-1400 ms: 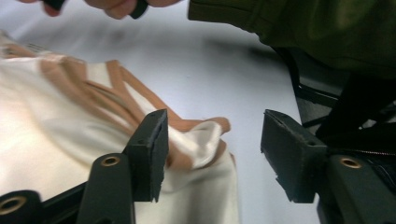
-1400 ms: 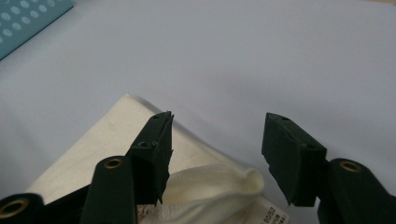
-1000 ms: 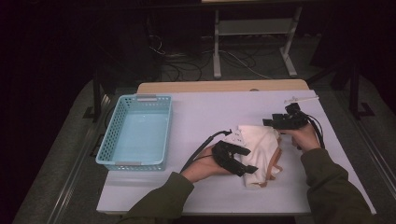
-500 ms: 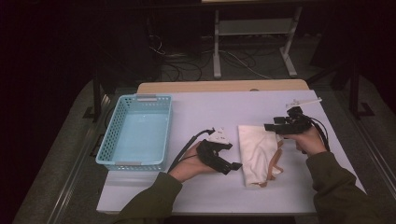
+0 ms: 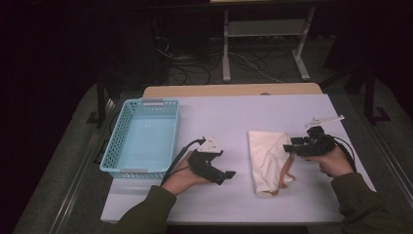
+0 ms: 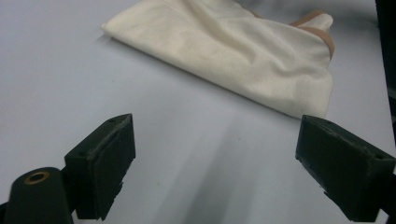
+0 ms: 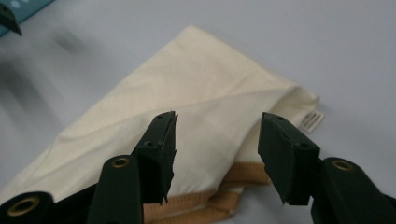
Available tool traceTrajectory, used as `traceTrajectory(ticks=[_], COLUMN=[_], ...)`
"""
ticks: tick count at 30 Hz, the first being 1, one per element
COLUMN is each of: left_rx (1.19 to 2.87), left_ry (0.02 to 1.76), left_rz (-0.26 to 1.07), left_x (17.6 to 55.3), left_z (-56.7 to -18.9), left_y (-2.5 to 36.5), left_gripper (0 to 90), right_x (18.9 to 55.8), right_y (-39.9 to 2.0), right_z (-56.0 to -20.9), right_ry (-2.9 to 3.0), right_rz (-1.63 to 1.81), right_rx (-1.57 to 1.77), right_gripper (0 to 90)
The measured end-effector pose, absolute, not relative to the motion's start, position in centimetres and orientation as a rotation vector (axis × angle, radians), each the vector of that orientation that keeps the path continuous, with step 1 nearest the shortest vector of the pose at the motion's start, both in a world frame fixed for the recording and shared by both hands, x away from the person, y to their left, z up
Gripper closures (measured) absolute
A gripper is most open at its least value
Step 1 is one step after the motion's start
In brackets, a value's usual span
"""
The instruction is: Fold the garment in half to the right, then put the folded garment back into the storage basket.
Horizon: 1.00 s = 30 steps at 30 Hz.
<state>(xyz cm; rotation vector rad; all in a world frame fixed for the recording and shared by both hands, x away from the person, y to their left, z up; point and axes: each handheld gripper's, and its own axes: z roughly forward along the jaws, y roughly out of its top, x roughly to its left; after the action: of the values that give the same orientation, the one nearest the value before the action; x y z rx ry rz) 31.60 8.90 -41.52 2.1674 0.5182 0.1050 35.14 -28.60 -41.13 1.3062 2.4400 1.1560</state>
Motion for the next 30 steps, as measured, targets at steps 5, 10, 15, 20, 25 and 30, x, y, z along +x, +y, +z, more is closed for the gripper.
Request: traceTrajectory(ticks=[5, 10, 15, 20, 25, 30], left_rx=[2.176, 2.171, 2.168, 2.182, 2.187, 2.193], left_ry=[0.538, 0.558, 0.562, 0.549, 0.547, 0.546], left_rz=[0.107, 0.102, 0.101, 0.098, 0.099, 0.096], left_x=[31.2, 31.0, 31.1, 31.2, 31.1, 31.2], left_z=[-42.0, -42.3, -42.4, -42.6, -42.6, -42.7], left_y=[9.7, 10.1, 10.1, 10.0, 9.9, 9.8], left_gripper=[10.3, 10.3, 10.3, 10.4, 10.4, 10.4], right_x=[34.1, 33.4, 33.3, 33.5, 33.6, 33.8], right_y=[-29.0, -29.0, -29.1, -28.7, -28.8, -28.6], right_z=[-41.9, -42.8, -43.6, -43.9, -44.1, -44.4], right_ry=[2.480, 2.517, 2.554, 2.583, 2.586, 2.600], right_rz=[1.128, 1.094, 1.075, 1.082, 1.081, 1.069], right_rx=[1.320, 1.326, 1.342, 1.326, 1.323, 1.307], right_gripper=[51.9, 54.6, 54.8, 61.0, 73.7, 83.5])
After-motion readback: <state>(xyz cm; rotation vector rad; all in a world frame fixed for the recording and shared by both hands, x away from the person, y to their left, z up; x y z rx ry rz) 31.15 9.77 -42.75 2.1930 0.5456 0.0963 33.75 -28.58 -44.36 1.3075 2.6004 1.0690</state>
